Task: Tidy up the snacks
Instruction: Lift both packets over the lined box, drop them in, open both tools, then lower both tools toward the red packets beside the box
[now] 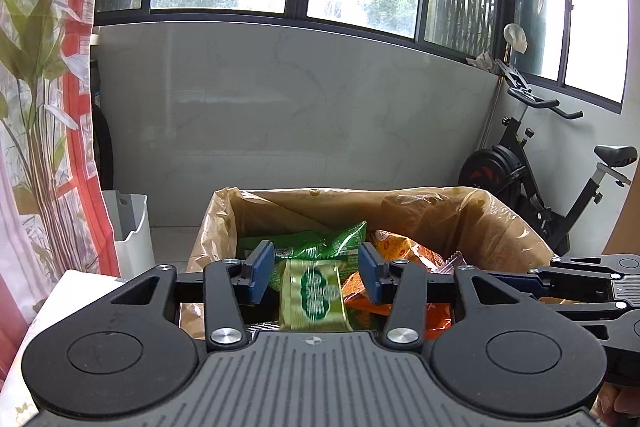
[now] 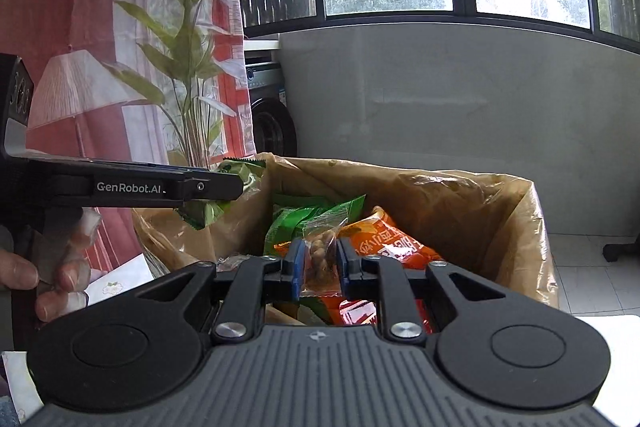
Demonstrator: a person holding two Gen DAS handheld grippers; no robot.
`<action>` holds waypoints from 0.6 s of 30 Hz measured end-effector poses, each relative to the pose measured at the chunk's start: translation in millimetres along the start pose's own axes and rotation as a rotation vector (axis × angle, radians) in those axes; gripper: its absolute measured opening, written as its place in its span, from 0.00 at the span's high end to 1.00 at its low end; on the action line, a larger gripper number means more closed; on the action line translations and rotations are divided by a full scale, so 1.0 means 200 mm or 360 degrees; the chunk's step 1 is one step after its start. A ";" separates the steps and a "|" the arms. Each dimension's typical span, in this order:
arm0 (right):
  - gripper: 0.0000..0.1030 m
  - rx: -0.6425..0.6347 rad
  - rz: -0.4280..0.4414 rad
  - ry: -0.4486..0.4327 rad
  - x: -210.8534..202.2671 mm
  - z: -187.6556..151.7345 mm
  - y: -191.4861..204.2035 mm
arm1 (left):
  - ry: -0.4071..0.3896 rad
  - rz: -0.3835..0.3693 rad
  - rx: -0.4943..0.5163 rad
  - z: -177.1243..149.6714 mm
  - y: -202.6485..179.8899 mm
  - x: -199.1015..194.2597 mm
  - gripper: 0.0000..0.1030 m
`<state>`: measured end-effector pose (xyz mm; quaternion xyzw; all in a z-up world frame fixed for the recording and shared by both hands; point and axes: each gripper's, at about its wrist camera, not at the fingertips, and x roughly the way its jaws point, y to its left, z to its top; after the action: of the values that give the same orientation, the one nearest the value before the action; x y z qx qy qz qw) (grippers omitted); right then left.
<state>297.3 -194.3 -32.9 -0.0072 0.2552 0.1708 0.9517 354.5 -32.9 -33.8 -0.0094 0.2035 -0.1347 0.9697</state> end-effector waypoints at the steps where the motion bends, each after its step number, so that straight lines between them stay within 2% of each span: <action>1: 0.79 -0.0009 -0.0007 0.0013 0.01 -0.01 0.01 | -0.0013 -0.0002 -0.0003 -0.01 0.01 -0.01 0.43; 2: 0.74 -0.0004 -0.0001 0.0012 0.00 -0.01 0.01 | -0.0018 -0.0010 -0.0003 -0.01 0.02 -0.02 0.43; 5: 0.67 0.0031 -0.0004 -0.0010 -0.04 -0.03 -0.02 | -0.0006 -0.0009 -0.0003 -0.03 0.06 -0.03 0.43; 11: 0.67 0.0077 -0.0057 -0.0105 -0.20 -0.05 -0.06 | -0.0022 -0.0066 -0.0028 -0.08 0.05 -0.15 0.43; 18: 0.67 0.0089 -0.0177 -0.0162 -0.45 -0.21 -0.13 | -0.0002 -0.0185 -0.0018 -0.23 -0.05 -0.32 0.43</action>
<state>212.2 -251.9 -26.2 0.0140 0.2104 0.1105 0.9713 276.6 -23.7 -50.4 -0.0268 0.2029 -0.1896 0.9603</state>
